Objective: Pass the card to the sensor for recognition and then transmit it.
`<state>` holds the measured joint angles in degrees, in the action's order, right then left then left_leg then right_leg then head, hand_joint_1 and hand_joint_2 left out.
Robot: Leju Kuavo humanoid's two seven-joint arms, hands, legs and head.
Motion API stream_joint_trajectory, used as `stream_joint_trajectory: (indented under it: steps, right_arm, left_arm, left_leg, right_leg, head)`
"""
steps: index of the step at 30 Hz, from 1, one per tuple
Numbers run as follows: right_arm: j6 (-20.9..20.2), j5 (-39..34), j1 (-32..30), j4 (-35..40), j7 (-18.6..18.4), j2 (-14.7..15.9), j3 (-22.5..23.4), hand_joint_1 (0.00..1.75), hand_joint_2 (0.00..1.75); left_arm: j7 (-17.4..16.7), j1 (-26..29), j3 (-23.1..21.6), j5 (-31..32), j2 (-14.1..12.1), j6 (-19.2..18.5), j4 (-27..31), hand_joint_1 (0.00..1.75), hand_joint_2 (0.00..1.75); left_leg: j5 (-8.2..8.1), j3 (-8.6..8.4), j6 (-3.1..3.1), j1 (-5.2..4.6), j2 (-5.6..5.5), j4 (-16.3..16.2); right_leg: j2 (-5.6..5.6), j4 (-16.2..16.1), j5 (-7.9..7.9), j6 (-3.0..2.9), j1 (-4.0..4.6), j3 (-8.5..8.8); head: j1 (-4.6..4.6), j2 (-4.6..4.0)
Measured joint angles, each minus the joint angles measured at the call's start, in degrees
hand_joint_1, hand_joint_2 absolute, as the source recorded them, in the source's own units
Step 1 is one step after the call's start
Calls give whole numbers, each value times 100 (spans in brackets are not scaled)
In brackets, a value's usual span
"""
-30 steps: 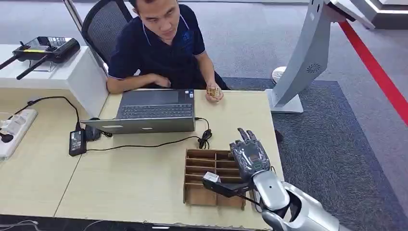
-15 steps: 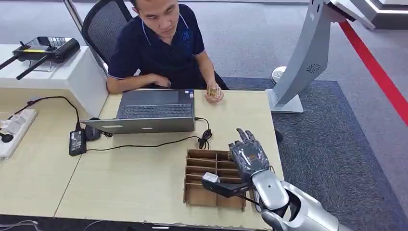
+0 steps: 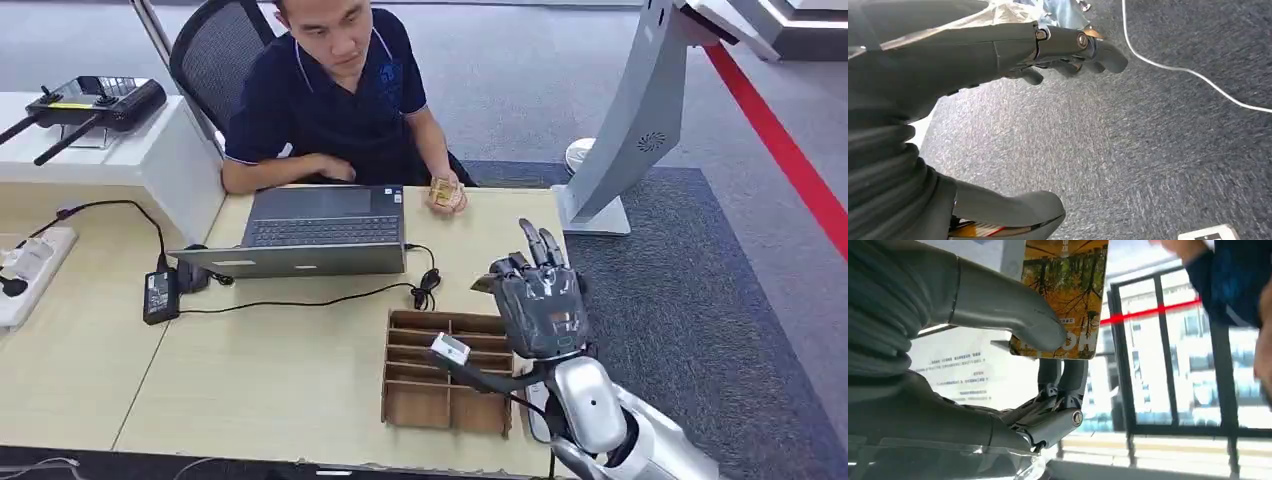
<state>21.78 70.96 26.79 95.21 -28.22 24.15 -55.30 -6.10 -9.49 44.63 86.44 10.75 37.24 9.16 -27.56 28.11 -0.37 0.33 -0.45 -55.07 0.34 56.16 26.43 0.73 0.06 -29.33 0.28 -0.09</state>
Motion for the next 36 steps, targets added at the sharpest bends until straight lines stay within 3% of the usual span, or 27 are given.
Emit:
stream_joint_trajectory:
  steps: [5, 14, 28, 36]
  right_arm:
    - [877, 294, -375, 26, -39, -142, 555, 175, 175]
    - [1386, 305, -728, 68, 24, -476, 1039, 175, 175]
    - [1498, 252, -818, -74, 75, -831, 1218, 175, 175]
    - [1769, 49, -848, -324, 558, -1240, 1224, 175, 175]
  left_arm:
    - [-33, -21, -46, 74, 33, -9, 0, 0, 175]
    - [-57, -65, -111, 153, 83, -61, 0, 0, 175]
    - [-92, -70, -140, 184, 109, -61, 0, 0, 175]
    - [-127, -86, -144, 247, 142, -61, 0, 0, 175]
  left_leg:
    - [0, 1, 0, 0, 0, 0]
    - [0, -1, 0, 2, 1, 0]
    - [0, 0, 0, 1, 2, 0]
    - [0, -1, 0, 4, 2, 1]
  right_leg:
    - [0, 1, 0, 0, 0, 0]
    - [2, 1, 0, 0, 2, 1]
    - [2, 1, 0, 0, 1, 1]
    - [2, 2, 0, -1, 5, 1]
  head:
    - [-2, 0]
    - [0, 0]
    - [-2, 0]
    - [-2, 0]
